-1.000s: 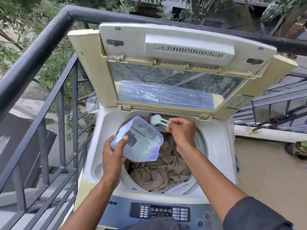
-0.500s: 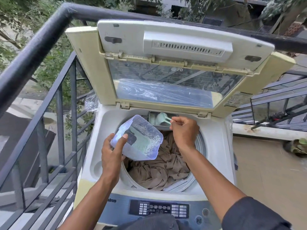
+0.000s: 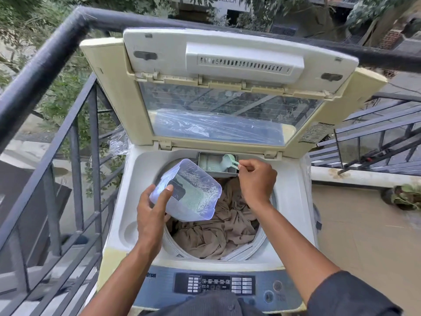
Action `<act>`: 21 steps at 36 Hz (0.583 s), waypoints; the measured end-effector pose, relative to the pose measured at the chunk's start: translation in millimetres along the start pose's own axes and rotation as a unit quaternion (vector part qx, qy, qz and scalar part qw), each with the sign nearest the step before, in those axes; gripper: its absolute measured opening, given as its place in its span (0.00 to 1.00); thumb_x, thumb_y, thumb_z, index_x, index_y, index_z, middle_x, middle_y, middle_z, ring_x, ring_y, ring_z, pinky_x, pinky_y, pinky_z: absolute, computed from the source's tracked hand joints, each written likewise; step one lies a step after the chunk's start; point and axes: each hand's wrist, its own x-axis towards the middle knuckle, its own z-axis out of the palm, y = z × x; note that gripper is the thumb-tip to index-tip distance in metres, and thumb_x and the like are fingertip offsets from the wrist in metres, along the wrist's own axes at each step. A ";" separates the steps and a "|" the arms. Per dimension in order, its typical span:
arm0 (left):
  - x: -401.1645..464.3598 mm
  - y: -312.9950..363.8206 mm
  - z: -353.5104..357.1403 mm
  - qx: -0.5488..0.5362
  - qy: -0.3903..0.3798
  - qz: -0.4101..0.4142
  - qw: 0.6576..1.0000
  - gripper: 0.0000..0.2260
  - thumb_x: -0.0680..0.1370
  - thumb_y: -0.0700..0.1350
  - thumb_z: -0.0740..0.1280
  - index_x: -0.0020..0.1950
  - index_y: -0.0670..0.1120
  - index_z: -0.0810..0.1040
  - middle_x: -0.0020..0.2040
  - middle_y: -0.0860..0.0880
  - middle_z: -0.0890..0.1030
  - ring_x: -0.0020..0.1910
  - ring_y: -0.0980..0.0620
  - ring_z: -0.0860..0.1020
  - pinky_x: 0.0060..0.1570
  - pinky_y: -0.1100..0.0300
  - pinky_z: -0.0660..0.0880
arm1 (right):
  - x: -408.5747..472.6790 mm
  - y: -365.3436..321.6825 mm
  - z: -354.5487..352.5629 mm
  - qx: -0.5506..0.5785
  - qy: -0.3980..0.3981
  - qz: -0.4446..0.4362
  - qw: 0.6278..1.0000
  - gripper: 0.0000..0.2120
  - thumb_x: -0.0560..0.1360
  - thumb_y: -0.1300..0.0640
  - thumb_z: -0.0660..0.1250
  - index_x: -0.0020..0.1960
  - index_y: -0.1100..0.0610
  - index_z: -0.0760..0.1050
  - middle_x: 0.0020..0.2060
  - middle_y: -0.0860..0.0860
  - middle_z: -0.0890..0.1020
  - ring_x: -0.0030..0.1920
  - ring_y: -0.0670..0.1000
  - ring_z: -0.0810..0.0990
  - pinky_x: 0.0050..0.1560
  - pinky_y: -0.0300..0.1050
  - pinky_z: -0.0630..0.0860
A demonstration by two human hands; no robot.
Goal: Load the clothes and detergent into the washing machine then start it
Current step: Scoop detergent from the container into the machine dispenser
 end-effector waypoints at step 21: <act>-2.6 2.0 -2.6 0.012 -0.001 0.006 1.000 0.46 0.61 0.70 0.75 0.76 0.53 0.72 0.60 0.59 0.77 0.57 0.61 0.80 0.58 0.44 0.82 | -6.3 3.5 -12.7 -0.173 -0.016 -0.249 0.953 0.10 0.69 0.75 0.69 0.41 0.62 0.85 0.32 0.55 0.83 0.32 0.60 0.79 0.31 0.48 0.76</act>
